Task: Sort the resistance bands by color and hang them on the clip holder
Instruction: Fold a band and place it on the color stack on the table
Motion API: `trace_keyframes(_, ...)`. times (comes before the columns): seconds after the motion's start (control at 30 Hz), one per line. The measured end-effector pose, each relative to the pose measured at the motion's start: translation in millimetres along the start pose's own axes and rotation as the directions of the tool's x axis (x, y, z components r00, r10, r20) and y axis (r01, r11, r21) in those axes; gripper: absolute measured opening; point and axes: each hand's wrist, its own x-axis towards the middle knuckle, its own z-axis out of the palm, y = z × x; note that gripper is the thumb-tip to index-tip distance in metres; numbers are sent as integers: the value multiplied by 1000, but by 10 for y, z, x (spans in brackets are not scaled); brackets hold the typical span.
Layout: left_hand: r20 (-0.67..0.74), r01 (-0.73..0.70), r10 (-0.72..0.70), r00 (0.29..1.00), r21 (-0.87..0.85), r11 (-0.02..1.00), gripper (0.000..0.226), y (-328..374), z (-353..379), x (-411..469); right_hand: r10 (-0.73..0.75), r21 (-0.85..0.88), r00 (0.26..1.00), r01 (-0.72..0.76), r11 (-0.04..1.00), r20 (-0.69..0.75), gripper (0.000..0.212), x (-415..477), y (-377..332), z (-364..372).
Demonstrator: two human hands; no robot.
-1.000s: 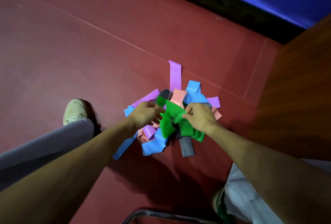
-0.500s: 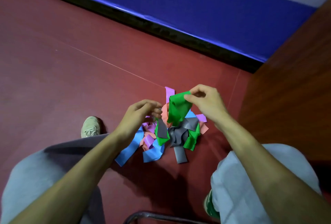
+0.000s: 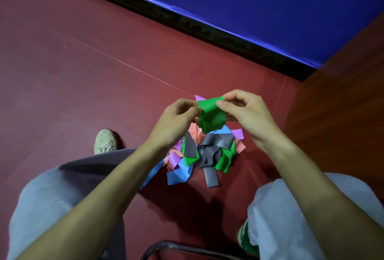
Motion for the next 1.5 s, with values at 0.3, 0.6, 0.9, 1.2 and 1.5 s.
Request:
trace_keyframes(0.3, -68, 39, -46, 997, -104, 994, 8, 27, -40, 153, -48, 17, 994, 46, 999, 98, 6, 45, -42, 11)
trace_keyframes(0.6, 263, -578, 538, 801, 575, 579, 7, -27, -128, 186, 75, -48, 997, -73, 996, 34, 12, 46, -6, -128)
trace_keyframes(0.9, 532, -762, 562, 633, 557, 331, 21, -66, -309, 191, 15, -223, 835, 130, 966, 550, 52, 76, 42, -188)
trace_keyframes(1.2, 502, -730, 554, 664, 596, 335, 23, -20, -403, 202, 66, -393, 753, 264, 881, 654, 19, 84, 73, -13)
trace_keyframes(1.5, 329, -608, 543, 773, 631, 482, 18, -38, -473, 197, -47, -321, 904, 199, 926, 425, 6, 169, 154, 51)
